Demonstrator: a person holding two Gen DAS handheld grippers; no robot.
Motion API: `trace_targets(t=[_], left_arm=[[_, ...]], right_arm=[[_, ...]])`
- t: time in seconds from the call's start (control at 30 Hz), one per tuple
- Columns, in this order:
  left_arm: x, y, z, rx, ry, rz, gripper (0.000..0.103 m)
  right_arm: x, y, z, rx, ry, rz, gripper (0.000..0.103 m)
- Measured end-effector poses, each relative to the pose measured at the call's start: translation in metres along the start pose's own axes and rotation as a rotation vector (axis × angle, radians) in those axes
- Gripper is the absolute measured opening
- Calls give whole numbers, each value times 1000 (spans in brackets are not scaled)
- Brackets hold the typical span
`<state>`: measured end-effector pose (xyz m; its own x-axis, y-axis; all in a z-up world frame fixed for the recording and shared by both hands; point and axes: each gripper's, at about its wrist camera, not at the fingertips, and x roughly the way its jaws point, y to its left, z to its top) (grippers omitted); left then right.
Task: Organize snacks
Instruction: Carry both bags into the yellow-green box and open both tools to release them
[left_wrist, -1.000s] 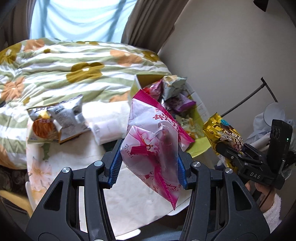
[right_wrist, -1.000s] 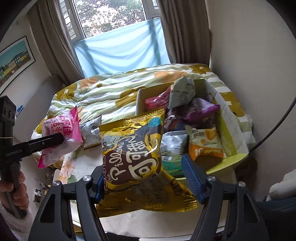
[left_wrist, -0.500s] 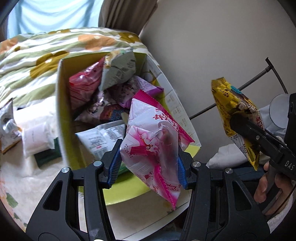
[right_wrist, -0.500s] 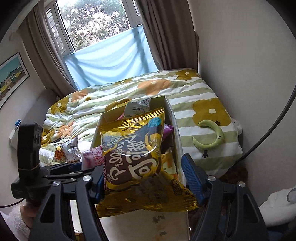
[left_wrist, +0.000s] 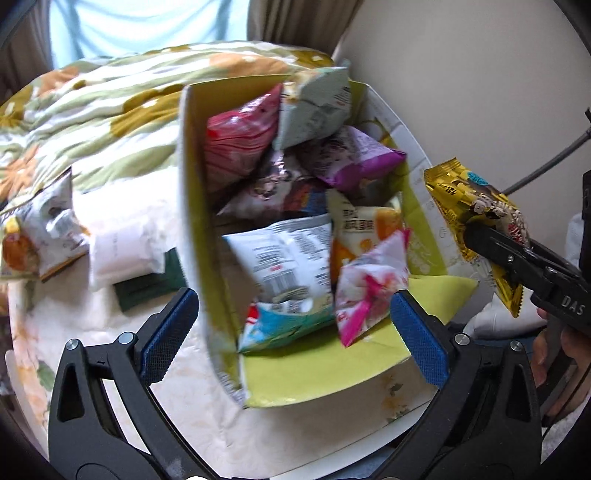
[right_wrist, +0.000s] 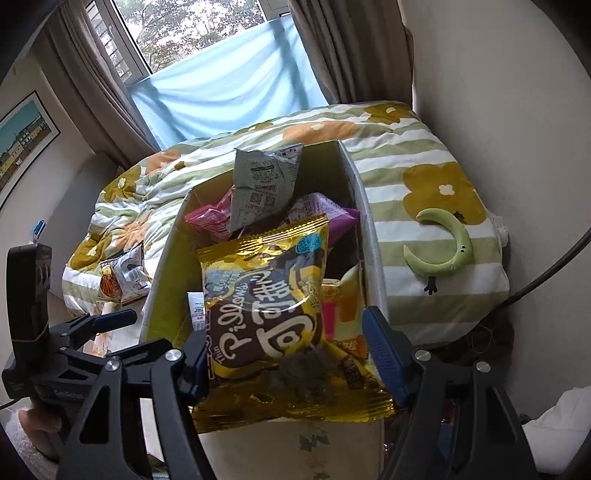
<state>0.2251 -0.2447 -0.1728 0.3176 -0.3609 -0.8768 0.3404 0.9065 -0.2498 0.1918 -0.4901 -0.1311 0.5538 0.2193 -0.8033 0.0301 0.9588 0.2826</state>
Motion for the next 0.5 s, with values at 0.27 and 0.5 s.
trace_targets(t=[0.27, 0.5], left_arm=[[-20, 20, 4, -16, -47, 75, 103], [-34, 27, 3, -12, -73, 106, 103]], right_arm=[[31, 28, 16, -56, 28, 14, 69], [41, 31, 16, -47, 17, 0, 102]])
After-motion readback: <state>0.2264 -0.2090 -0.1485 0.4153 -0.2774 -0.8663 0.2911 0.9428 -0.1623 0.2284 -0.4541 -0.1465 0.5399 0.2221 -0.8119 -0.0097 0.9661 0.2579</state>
